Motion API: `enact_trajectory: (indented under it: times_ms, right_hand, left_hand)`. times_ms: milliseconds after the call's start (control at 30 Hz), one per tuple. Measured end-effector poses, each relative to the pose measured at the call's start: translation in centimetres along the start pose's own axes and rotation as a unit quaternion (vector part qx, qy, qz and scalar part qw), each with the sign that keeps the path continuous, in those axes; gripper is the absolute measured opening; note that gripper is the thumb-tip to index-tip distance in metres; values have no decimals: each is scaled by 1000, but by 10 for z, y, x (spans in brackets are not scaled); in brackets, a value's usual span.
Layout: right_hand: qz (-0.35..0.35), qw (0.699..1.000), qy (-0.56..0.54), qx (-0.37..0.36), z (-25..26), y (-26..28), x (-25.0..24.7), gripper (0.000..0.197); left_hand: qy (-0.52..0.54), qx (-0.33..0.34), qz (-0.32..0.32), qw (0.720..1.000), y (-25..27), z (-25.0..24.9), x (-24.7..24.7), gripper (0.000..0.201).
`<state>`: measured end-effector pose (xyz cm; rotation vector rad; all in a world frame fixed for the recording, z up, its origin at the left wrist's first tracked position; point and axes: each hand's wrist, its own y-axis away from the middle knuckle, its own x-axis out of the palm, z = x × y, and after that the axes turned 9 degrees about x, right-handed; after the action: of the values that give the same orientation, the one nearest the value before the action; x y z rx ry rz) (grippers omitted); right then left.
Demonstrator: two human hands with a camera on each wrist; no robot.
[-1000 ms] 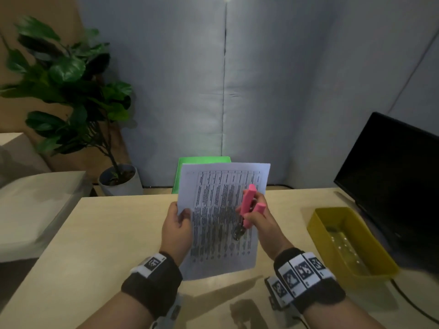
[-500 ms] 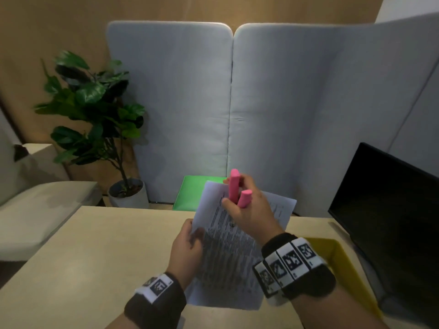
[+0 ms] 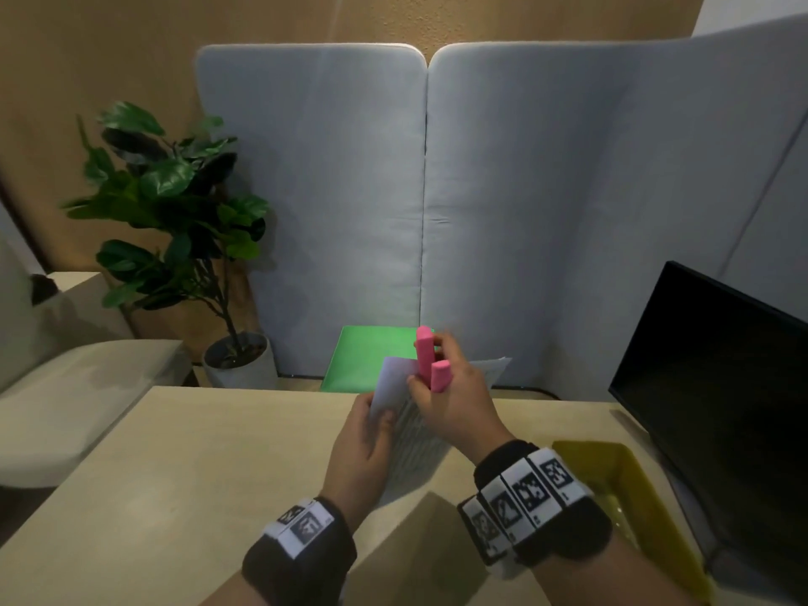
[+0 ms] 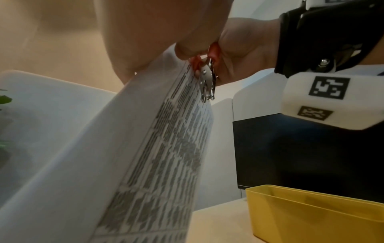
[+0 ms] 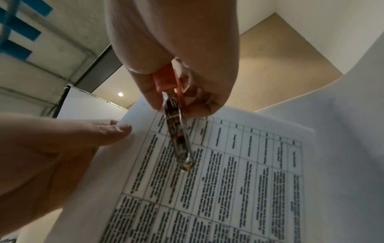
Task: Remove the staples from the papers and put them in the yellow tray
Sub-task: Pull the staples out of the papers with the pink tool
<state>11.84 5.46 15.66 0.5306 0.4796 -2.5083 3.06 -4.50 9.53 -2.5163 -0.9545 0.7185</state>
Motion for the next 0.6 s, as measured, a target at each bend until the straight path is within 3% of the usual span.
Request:
enact_trajectory:
  times_ms: [100,300,400,600]
  right_hand:
    - [7,1000,-13,5,-4,2,4,31]
    - [34,998,-37,31,-11,9,13,32]
    - [3,998,-54,43,-18,8,6,32]
    - [-50,980,-134,137,-49,-6,-18,34]
  left_hand:
    - [-11,0,-13,1000,-1,7,-1,13]
    - [-4,-28,8,1000,5,19,-8,14]
    - [13,-30,-4,999,1,18,-18,13]
    - [41,-28,-33,998,-10,19,-45,10]
